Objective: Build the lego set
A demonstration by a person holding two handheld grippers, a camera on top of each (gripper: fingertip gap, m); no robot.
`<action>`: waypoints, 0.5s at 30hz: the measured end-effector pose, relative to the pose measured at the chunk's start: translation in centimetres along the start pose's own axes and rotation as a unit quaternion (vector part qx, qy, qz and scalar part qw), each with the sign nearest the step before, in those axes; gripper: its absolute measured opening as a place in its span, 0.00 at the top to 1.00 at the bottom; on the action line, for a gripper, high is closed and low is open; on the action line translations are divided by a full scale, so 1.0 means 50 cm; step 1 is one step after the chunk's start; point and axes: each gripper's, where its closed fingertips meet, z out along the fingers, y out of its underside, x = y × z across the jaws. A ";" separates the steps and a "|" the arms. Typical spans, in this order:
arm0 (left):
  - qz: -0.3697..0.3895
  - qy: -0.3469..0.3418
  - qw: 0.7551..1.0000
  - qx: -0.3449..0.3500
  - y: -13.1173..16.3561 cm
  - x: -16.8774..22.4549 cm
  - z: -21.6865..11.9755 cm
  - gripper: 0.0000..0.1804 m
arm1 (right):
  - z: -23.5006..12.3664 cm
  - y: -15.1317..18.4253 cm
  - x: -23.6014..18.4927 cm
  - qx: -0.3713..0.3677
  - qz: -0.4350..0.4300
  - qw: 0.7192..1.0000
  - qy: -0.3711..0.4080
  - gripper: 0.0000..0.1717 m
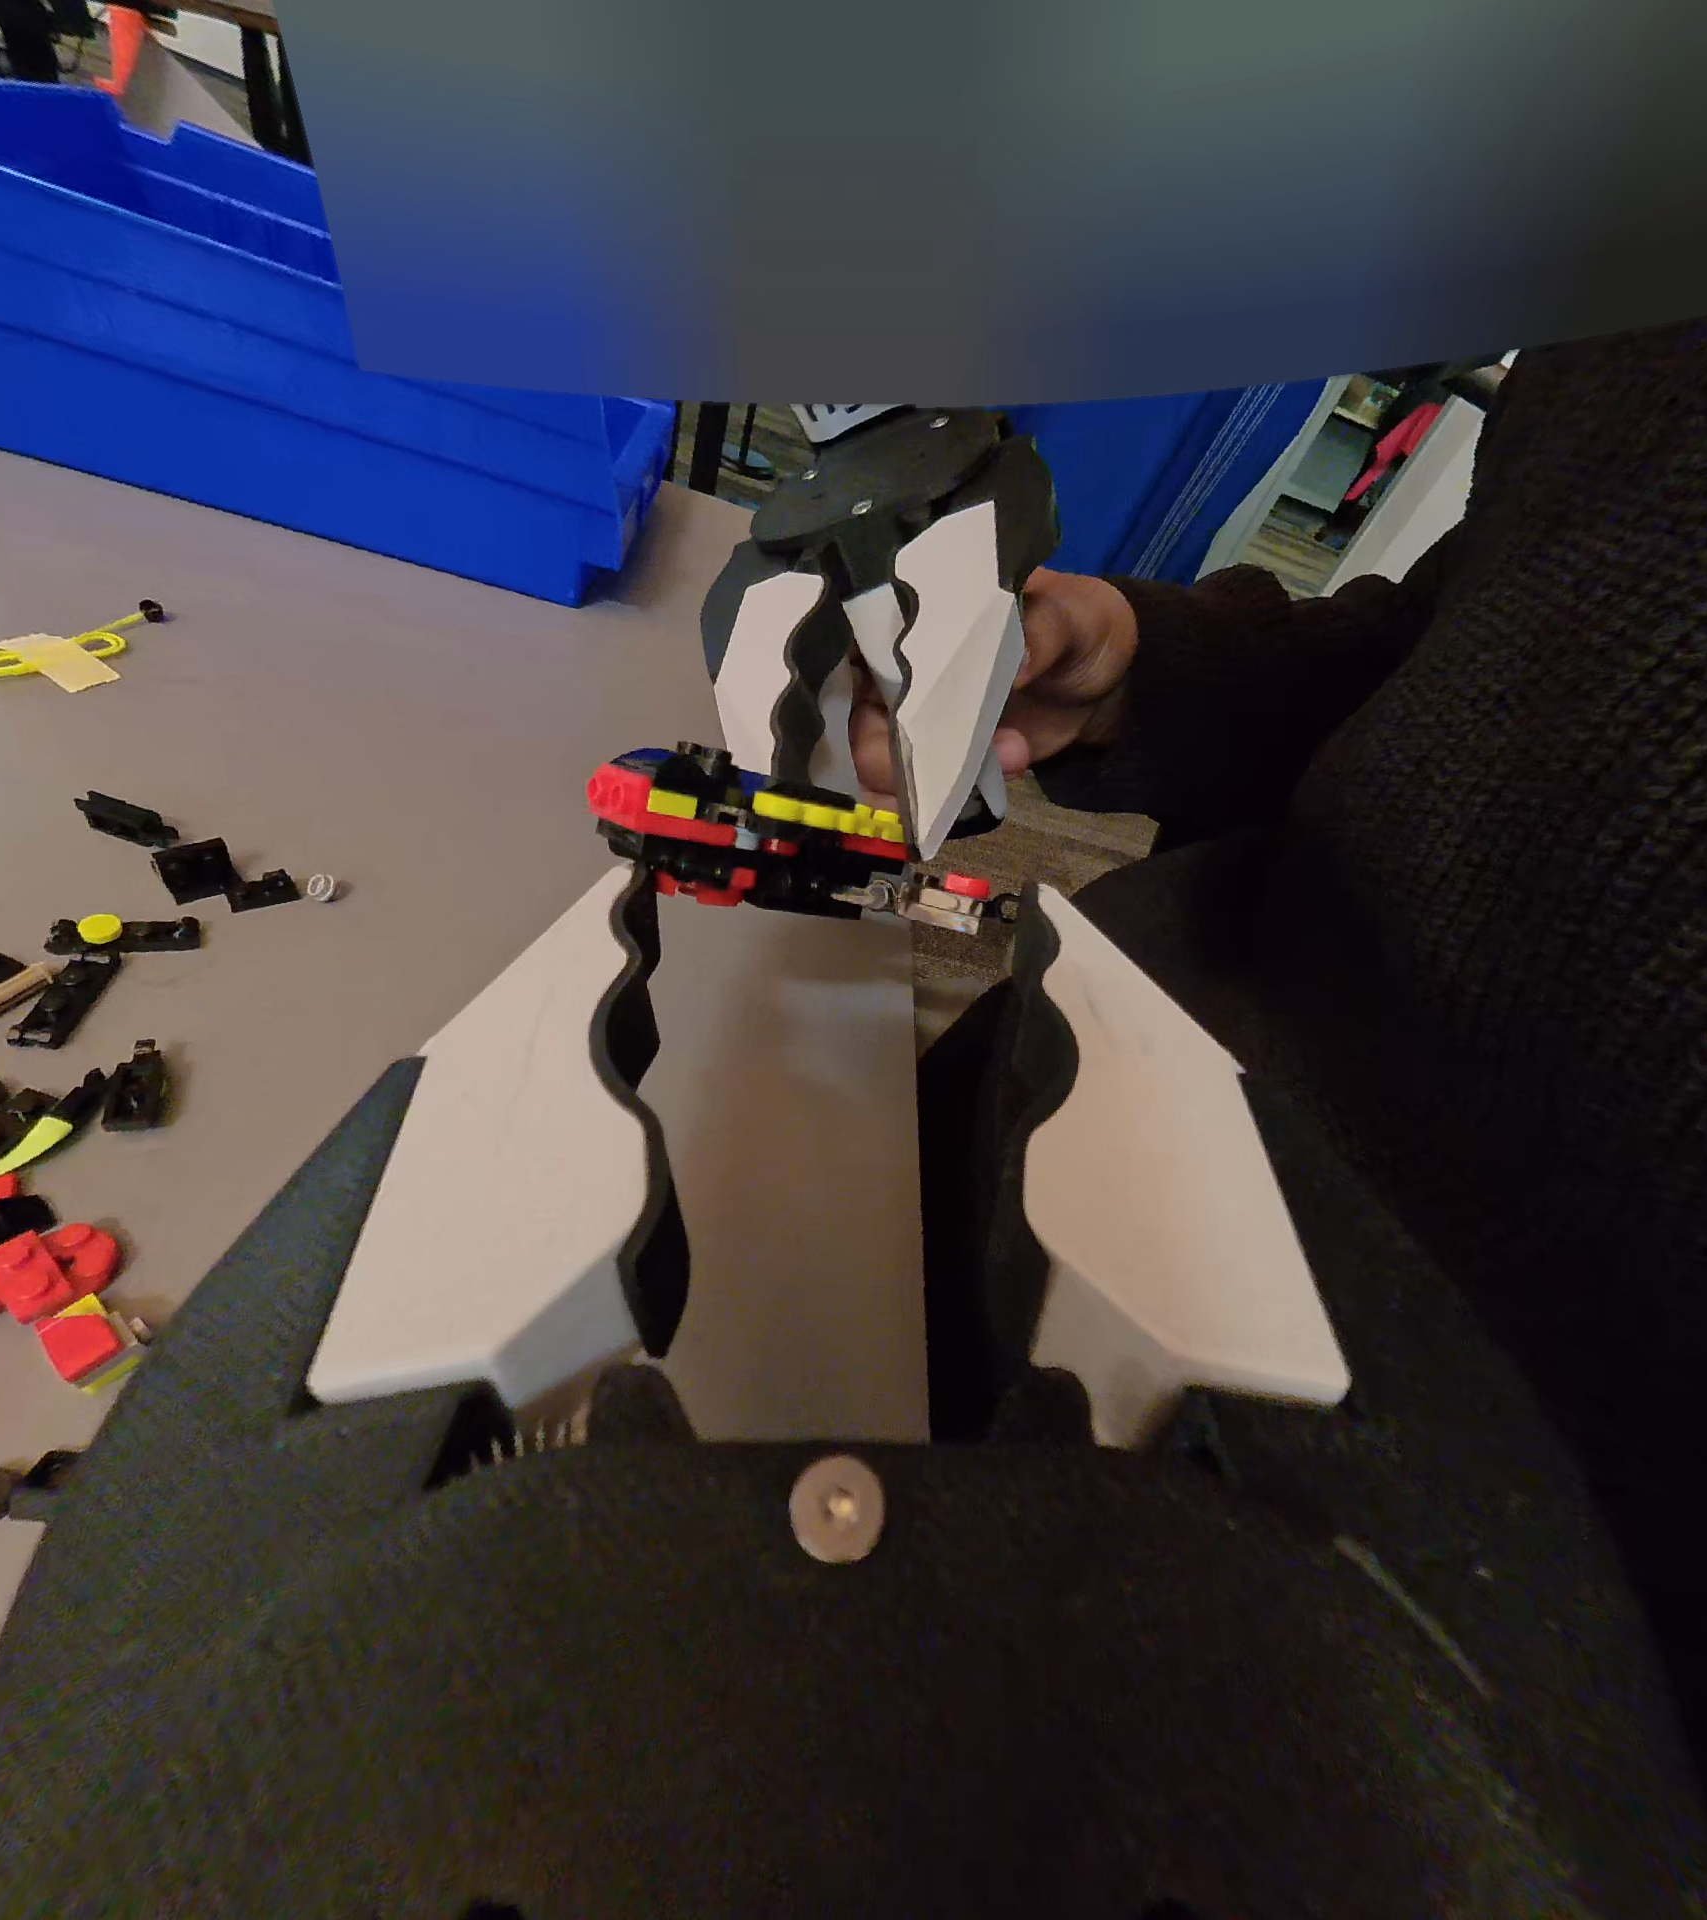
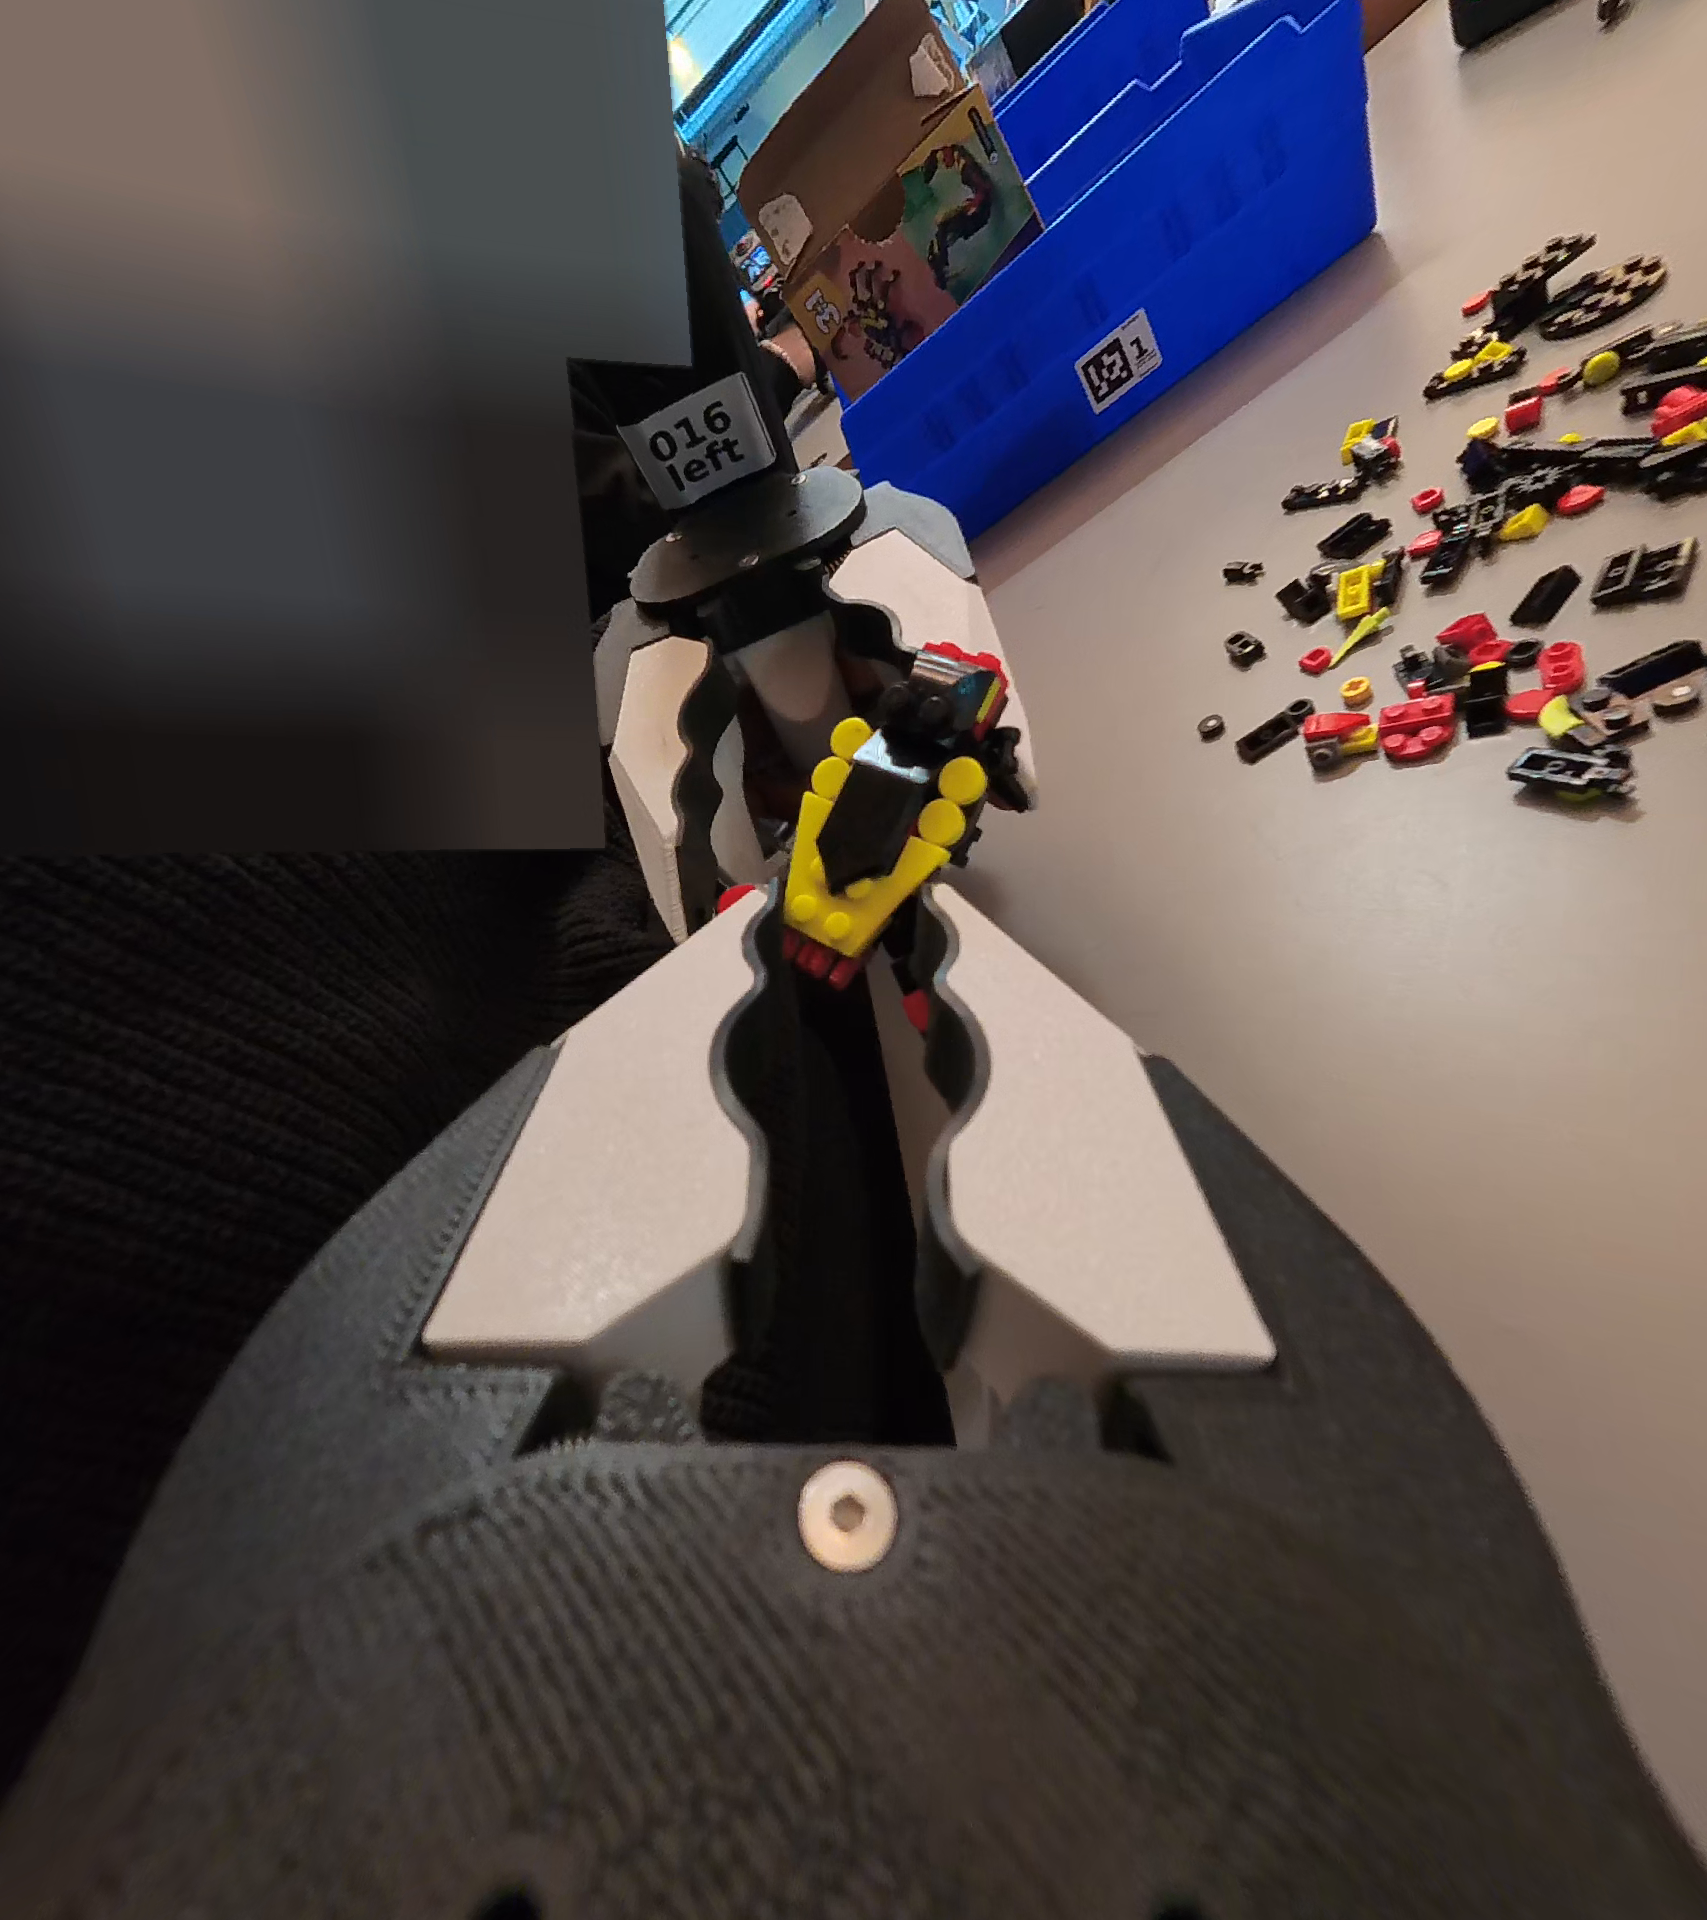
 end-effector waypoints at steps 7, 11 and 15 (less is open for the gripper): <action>-0.004 0.008 1.000 0.001 -0.001 0.004 -0.001 0.63 | -0.003 -0.002 -0.004 0.005 0.014 1.000 -0.014 0.87; -0.003 0.008 1.000 0.000 -0.001 0.004 -0.001 0.63 | -0.002 -0.002 -0.004 0.005 0.015 1.000 -0.014 0.87; -0.006 0.009 1.000 0.001 0.000 0.003 -0.003 0.63 | -0.002 -0.003 -0.003 0.006 0.012 1.000 -0.012 0.87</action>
